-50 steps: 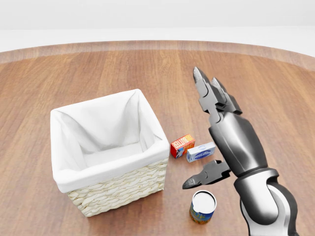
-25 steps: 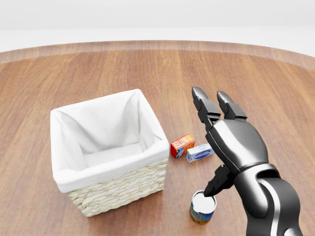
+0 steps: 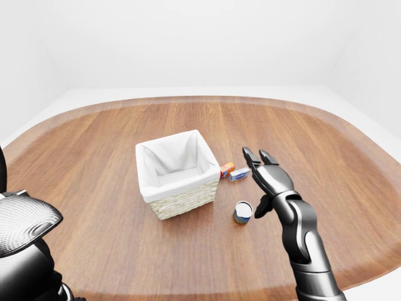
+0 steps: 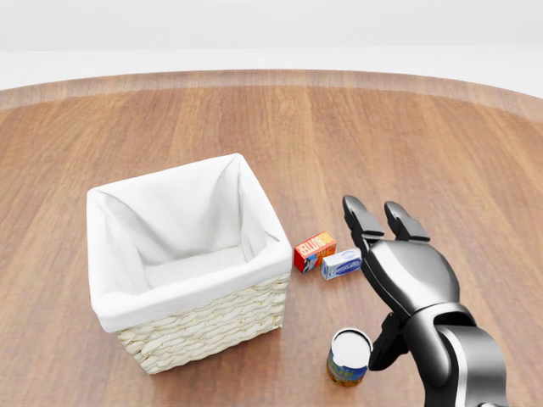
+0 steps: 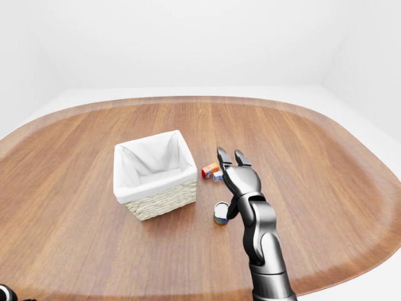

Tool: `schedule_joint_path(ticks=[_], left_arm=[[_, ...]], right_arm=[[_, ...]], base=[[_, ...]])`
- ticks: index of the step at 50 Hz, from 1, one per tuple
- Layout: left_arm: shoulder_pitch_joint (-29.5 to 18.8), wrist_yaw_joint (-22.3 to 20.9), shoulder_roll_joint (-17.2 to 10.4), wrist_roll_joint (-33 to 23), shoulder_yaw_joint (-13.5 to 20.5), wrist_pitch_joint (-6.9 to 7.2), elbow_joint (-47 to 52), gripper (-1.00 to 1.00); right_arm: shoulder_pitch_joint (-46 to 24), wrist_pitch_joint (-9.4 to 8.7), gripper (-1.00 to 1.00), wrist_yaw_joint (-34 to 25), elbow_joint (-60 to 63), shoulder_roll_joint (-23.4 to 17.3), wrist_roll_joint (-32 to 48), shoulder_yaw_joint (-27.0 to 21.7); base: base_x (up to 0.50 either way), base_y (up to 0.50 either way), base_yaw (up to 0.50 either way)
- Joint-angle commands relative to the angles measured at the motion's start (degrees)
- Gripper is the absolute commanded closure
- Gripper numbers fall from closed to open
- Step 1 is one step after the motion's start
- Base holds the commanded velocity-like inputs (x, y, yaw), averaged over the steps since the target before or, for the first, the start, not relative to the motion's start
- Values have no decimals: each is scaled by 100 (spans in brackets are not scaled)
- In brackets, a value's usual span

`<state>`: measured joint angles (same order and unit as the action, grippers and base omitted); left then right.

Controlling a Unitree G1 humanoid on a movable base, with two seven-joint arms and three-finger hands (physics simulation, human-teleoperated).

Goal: Pick up the alphabet soup and put it in the basket.

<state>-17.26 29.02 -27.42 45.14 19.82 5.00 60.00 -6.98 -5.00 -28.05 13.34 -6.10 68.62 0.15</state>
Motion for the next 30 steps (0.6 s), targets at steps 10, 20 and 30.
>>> schedule_joint_path(ticks=[10, 20, 30], left_arm=[[2, 29, 9, -18, -62, 0, 0, -100], [10, 73, -23, 22, -83, 0, 0, -100], [2, 98, -32, 34, -108, 0, 0, -100]], right_arm=[[218, 0, -100, 718, -1096, 8, -62, 123], [240, 0, -100, 1003, -1592, 63, -134, 274], [297, 0, -100, 1314, -1964, 71, -148, 384]], base=[[0, 0, 0], [0, 0, 0], [0, 0, 0]])
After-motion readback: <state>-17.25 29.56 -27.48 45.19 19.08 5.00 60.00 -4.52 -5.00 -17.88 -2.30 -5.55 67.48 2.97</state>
